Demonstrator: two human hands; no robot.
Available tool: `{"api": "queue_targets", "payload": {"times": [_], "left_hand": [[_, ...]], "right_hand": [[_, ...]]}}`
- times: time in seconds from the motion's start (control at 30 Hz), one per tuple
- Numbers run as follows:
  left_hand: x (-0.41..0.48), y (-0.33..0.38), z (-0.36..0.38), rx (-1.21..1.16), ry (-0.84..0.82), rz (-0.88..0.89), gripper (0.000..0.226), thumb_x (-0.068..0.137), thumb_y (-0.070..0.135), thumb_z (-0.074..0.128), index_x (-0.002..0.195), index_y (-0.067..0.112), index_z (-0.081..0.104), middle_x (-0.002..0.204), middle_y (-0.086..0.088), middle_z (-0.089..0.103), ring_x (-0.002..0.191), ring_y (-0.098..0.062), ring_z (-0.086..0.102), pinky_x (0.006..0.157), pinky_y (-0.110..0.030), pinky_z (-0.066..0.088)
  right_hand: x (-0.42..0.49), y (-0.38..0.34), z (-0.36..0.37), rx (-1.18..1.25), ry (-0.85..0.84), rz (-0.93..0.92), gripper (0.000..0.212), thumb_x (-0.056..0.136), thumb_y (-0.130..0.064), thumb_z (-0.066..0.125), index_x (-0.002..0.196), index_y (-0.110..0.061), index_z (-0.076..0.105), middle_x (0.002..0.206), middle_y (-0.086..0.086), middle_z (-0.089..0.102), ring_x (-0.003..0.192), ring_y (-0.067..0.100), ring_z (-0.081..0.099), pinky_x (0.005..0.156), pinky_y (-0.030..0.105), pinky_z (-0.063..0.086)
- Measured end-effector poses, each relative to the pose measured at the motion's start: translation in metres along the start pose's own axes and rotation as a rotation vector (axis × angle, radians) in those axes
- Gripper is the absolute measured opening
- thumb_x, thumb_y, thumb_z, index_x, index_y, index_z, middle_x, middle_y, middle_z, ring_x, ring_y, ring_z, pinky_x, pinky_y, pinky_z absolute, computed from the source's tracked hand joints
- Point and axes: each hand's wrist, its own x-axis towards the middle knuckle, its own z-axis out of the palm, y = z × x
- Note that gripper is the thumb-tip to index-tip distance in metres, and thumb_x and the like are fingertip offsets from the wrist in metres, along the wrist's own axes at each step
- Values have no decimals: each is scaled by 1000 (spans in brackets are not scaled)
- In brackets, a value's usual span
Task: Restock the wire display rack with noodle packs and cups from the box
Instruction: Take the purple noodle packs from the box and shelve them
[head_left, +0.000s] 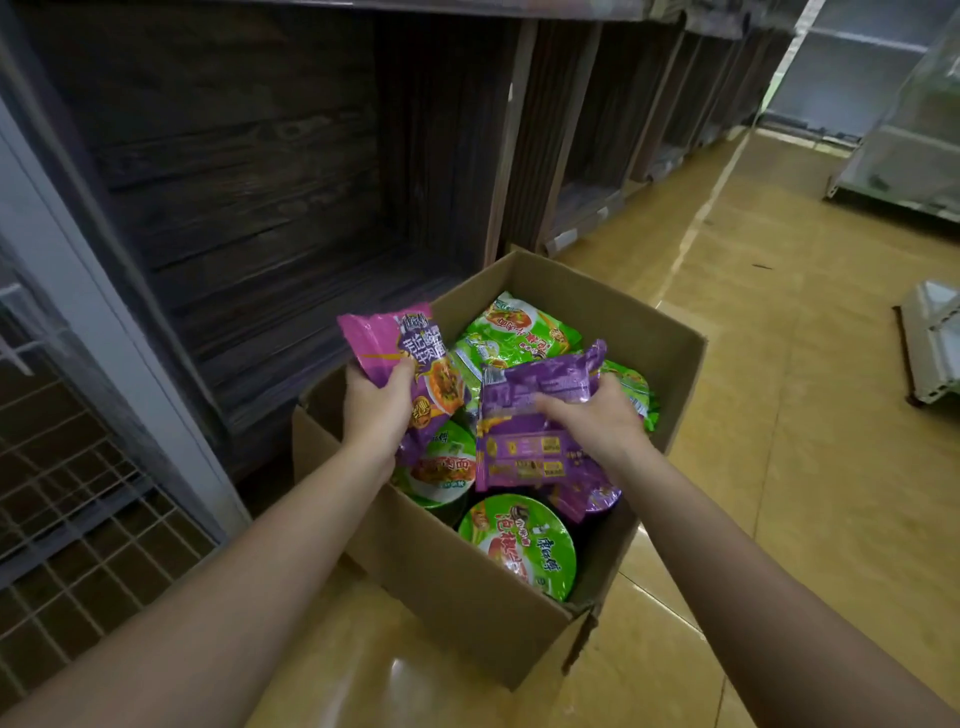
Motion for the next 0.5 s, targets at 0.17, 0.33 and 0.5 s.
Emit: {"api": "queue_targets", "payload": {"times": [0.17,0.33,0.5], "left_hand": [[-4,-8,11,107,-104,-28,34,91,37,62,119,24,50,109,-1,66,95,-21,65,86,-38,53],[-7,-6,7,48,-241,-155,45,88,45,64,125,24,54,108,-3,72,91,-19,72,77,-37,57],[-13,1,5,22,-324,-216,38,92,47,58,123,25,59,102,-3,73,90,-22,71,75,-36,55]], "right_hand": [[-21,-16,27,-81,57,-237,50,84,-46,71,115,-15,47,103,-3,63,97,17,61,82,35,49],[-24,-16,37,-136,-268,-348,30,98,-37,53,124,-22,60,108,-5,64,91,7,61,81,26,51],[-6,-7,27,-317,-90,-551,51,80,-32,79,124,-24,56,124,0,52,114,16,51,96,27,44]]}}
